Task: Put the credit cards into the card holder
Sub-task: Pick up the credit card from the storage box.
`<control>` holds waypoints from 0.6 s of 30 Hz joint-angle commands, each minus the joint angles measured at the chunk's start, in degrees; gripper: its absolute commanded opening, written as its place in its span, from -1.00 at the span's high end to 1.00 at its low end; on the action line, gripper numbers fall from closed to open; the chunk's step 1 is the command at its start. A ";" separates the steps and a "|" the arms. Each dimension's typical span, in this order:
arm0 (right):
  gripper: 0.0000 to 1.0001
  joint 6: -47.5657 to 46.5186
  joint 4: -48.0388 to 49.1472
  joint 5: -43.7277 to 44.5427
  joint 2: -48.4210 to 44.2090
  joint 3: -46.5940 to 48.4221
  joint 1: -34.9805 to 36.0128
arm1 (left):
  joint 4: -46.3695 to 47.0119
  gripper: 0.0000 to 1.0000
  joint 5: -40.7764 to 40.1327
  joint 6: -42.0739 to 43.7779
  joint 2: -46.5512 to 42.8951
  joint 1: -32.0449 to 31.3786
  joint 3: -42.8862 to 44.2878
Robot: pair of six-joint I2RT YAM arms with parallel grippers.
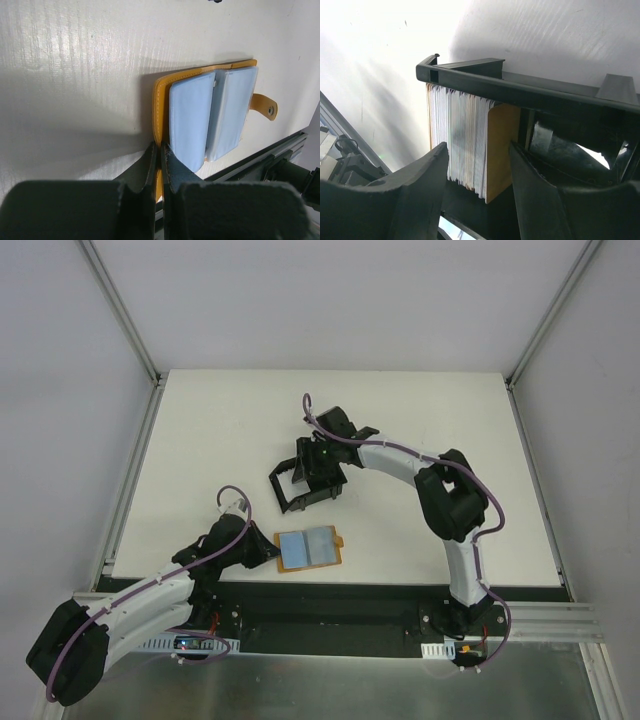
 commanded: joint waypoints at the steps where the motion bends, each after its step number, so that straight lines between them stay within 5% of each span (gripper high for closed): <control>1: -0.04 0.49 1.34 -1.76 -4.74 -0.09 0.01 | 0.95 1.00 0.29 1.57 0.13 0.63 -0.28; 18: 0.28 0.41 0.29 -0.88 -5.35 -0.18 0.09 | 0.95 1.00 0.38 1.48 0.48 0.72 -0.11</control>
